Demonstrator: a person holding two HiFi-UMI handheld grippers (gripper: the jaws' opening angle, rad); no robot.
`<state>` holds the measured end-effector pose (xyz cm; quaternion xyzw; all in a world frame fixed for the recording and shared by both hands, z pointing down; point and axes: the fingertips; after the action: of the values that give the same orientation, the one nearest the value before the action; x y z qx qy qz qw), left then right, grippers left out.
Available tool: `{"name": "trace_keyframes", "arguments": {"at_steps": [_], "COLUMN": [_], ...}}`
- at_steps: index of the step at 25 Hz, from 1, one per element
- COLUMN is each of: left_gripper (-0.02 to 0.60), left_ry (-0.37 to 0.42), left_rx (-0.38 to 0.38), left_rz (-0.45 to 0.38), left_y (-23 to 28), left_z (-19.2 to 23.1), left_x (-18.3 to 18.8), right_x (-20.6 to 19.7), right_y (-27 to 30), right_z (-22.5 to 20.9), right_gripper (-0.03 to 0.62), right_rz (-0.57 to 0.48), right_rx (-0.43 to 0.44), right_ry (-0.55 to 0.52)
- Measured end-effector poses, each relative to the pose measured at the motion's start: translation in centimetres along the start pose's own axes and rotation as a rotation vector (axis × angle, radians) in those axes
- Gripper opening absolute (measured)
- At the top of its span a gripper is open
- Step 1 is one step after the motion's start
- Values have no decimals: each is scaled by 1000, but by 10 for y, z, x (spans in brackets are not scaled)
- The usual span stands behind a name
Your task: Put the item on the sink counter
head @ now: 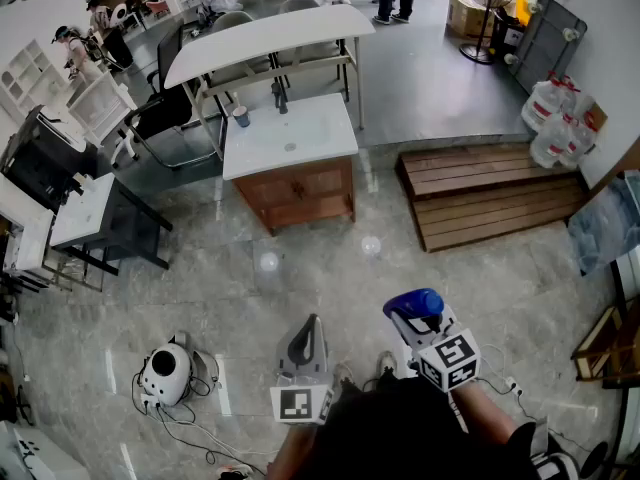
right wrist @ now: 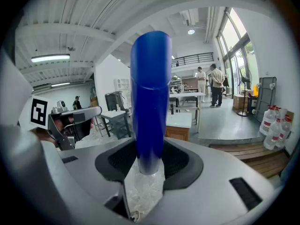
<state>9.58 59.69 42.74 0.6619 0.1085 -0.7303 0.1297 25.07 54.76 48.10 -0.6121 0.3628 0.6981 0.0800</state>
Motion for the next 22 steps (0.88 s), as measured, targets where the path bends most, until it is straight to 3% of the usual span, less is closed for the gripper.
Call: {"name": "trace_keyframes", "arguments": {"at_steps": [22], "left_gripper": [15], "left_ry": [29], "left_rx": [-12], "left_rz": [8], "left_y": [37], "left_z": [-15], "left_x": [-1], "right_x": [2], "right_y": [9], "right_z": [-33], "right_gripper": [164], "right_rz": [6], "right_rx": [21], "right_ry": [24]}}
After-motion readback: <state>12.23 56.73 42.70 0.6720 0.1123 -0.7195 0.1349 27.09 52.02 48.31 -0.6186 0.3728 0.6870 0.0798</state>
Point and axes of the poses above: the fingertips, and each gripper's own axes: y forward along the fingers, z to its left, x out of its top, and after that the axes turned 12 degrees about -x, right-handed
